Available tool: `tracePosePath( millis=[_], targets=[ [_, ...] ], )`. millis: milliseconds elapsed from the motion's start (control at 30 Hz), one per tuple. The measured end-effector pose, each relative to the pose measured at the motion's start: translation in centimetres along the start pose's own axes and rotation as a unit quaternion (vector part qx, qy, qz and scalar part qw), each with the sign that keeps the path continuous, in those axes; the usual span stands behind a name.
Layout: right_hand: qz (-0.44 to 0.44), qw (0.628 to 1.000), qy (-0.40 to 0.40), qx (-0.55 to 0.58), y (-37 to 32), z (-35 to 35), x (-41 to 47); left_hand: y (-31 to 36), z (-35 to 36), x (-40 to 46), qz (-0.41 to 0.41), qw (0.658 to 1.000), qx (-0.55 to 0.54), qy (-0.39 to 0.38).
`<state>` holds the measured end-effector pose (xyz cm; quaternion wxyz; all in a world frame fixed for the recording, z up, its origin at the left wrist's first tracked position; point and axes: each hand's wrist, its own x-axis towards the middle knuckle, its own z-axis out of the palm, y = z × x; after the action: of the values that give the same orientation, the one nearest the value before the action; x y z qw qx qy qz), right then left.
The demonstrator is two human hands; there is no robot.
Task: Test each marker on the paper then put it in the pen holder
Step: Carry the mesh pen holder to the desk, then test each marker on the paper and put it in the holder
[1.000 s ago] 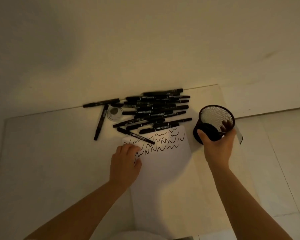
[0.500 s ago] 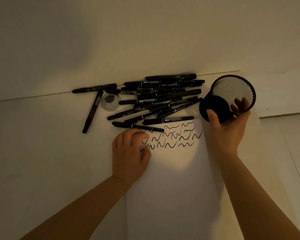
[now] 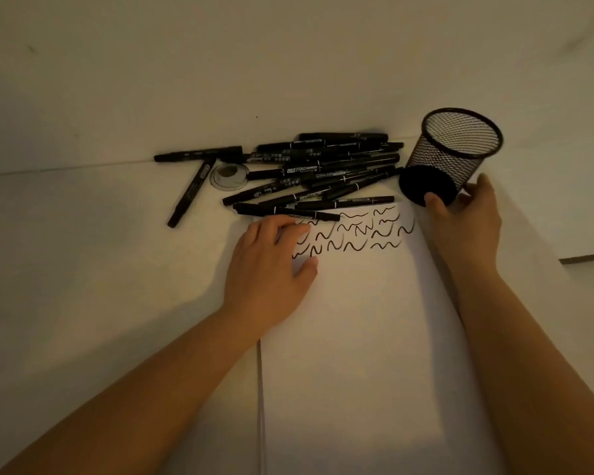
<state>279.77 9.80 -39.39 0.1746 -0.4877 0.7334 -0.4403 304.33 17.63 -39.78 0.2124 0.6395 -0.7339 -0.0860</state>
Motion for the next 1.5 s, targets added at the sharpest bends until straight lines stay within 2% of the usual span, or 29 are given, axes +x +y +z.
tracePosePath(
  millis=[133, 233, 300, 467, 567, 667, 733, 767, 833, 900, 1100, 1300, 1400, 1500],
  targets=[
    [-0.035, 0.996, -0.023, -0.084, -0.3, -1.1, -3.3, -0.5, -0.3, -1.0, 0.017, 1.0, 0.009, -0.024],
    [-0.158, 0.966, -0.081, -0.19, -0.5, -0.9, -5.9, -0.9, -0.6, -2.2, 0.015, 1.0, 0.005, -0.024],
    [-0.209, 0.951, -0.092, -0.21, -0.9, -0.6, -6.9, -1.3, -0.8, -2.7, 0.01, 1.0, 0.005, -0.019],
    [-0.243, 0.938, -0.093, -0.23, -1.8, -0.1, -7.9, -2.3, -1.6, -4.1, 0.004, 1.0, 0.007, -0.017],
    [-0.25, 0.916, -0.113, -0.293, -2.7, 0.0, -7.7, -3.1, -2.8, -3.7, 0.016, 1.0, -0.004, -0.013],
    [-0.268, 0.893, -0.104, -0.346, -4.3, 0.4, -7.9, -4.5, -4.5, -2.2, 0.027, 0.998, -0.002, 0.05],
    [-0.286, 0.9, -0.065, -0.321, -6.1, 1.2, -8.7, -5.9, -5.2, -0.7, 0.044, 0.995, 0.032, 0.079],
    [-0.285, 0.916, -0.057, -0.275, -7.0, 1.9, -9.4, -6.5, -5.2, 0.0, 0.055, 0.994, 0.056, 0.074],
    [-0.23, 0.961, -0.084, -0.132, -8.2, 3.2, -11.3, -7.3, -4.8, 1.0, 0.062, 0.994, 0.087, 0.038],
    [-0.177, 0.978, -0.105, -0.029, -8.4, 4.2, -12.7, -7.7, -4.1, 1.6, 0.047, 0.995, 0.088, 0.018],
    [-0.25, 0.962, -0.101, -0.05, -7.4, 4.8, -12.4, -8.3, -3.5, 1.9, 0.02, 0.996, 0.024, 0.082],
    [-0.259, 0.958, -0.105, -0.071, -7.1, 5.1, -12.7, -8.5, -3.4, 1.9, -0.011, 0.999, -0.015, 0.028],
    [-0.276, 0.948, -0.118, -0.105, -7.6, 5.2, -12.8, -8.0, -3.7, 2.3, -0.055, 0.998, -0.022, 0.017],
    [-0.268, 0.945, -0.147, -0.116, -8.1, 5.2, -13.1, -6.8, -4.9, 2.0, -0.119, 0.983, -0.134, 0.044]
  ],
)
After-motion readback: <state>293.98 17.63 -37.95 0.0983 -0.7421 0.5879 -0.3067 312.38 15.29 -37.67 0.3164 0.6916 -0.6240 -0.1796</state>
